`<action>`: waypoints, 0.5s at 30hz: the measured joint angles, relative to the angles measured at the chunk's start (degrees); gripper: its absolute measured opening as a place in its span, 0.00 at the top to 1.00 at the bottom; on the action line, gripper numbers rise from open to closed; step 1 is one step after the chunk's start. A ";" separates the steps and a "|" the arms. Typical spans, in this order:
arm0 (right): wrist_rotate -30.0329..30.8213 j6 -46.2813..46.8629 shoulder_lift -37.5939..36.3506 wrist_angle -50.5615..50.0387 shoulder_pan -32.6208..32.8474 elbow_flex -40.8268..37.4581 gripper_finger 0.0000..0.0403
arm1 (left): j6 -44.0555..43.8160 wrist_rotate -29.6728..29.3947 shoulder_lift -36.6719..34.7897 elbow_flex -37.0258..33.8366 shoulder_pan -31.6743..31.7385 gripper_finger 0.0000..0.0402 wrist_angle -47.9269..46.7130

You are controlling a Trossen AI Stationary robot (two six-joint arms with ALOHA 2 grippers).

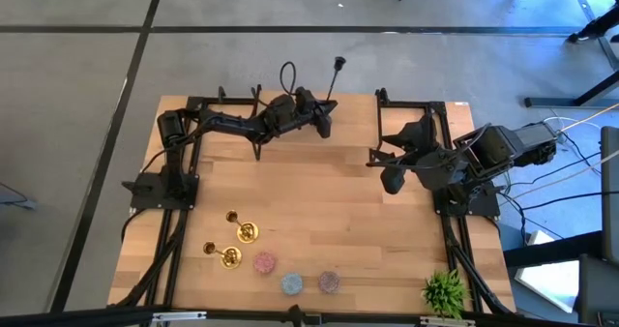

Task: Pick & Place candle stick holders
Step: Put the black candle holder on the shelf

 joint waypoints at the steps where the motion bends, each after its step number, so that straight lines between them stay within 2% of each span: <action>1: 0.00 -0.04 0.00 0.00 0.00 0.00 0.48 | -0.06 0.00 0.00 0.00 0.00 0.90 0.00; 9: 0.02 -0.42 0.00 0.00 0.00 0.00 0.48 | -1.83 1.89 0.00 0.00 -0.46 0.80 0.00; 15: 0.60 -0.42 0.00 -0.18 0.00 0.00 0.48 | -3.23 4.52 -1.17 0.00 -0.52 0.78 -1.18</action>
